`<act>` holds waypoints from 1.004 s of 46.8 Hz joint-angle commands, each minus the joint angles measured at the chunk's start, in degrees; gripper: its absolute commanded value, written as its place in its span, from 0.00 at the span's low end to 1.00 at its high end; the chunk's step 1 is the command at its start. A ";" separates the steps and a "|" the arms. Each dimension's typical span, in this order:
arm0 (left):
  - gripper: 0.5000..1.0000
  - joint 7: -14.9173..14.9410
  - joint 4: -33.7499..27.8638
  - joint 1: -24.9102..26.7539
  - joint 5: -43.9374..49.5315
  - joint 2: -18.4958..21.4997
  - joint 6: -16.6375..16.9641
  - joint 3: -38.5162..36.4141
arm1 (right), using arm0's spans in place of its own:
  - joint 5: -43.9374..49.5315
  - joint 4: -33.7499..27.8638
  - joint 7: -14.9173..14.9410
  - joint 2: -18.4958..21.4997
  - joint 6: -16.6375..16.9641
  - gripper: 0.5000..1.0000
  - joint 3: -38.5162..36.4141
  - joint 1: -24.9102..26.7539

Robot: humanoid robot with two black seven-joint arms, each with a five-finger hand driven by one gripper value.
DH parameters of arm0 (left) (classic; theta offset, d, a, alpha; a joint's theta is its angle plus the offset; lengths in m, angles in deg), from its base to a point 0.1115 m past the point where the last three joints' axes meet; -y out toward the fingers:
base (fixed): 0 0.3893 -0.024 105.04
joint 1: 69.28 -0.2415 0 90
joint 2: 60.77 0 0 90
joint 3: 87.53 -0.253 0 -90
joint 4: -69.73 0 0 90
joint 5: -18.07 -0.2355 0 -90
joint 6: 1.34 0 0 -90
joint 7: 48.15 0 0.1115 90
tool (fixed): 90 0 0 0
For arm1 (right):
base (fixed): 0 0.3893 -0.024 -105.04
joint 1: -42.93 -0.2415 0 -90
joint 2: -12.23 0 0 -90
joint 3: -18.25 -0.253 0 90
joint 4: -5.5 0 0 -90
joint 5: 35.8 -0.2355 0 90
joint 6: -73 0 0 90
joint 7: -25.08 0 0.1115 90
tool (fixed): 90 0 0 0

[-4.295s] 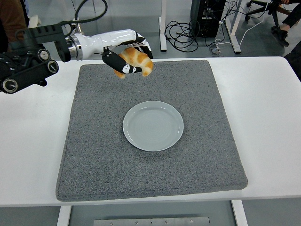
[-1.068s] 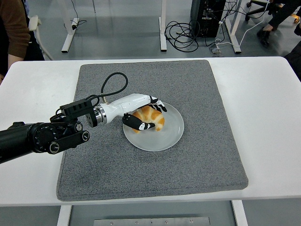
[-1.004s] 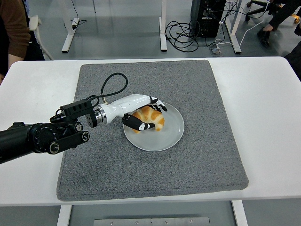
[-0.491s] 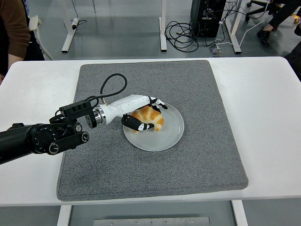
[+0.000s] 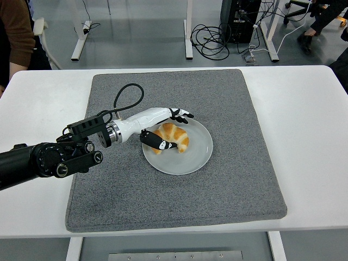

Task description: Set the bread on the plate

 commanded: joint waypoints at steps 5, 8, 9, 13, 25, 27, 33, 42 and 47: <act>0.61 0.00 0.03 0.63 0.39 0.16 0.01 1.09 | 0.00 0.00 0.00 0.00 0.00 1.00 0.00 0.00; 0.62 0.00 0.03 0.63 0.92 0.34 -0.07 2.93 | 0.00 0.00 0.00 0.00 0.00 1.00 0.00 0.00; 0.63 0.00 0.03 0.63 1.36 0.34 -0.07 3.55 | 0.00 0.00 0.00 0.00 0.00 1.00 0.00 0.00; 0.66 0.00 -0.06 0.80 3.11 0.43 -0.16 5.13 | 0.00 0.00 0.00 0.00 0.00 1.00 -0.09 0.00; 0.80 0.26 0.03 3.17 12.25 2.01 -0.95 10.67 | 0.00 0.00 0.00 0.00 0.00 1.00 0.00 0.00; 0.82 0.44 0.03 3.87 14.09 2.10 -1.39 11.28 | 0.00 0.00 0.00 0.00 0.00 1.00 -0.09 0.00; 0.84 1.14 0.03 6.07 20.25 4.11 -6.21 12.34 | 0.00 0.00 0.00 0.00 0.00 1.00 0.00 0.00; 0.85 7.29 0.03 7.57 31.67 7.54 -17.03 15.06 | 0.00 0.09 0.00 0.00 0.08 1.00 -0.09 0.00; 0.86 10.80 0.03 7.48 34.23 9.21 -20.46 16.47 | 0.00 0.17 0.00 0.00 0.00 1.00 -0.09 0.00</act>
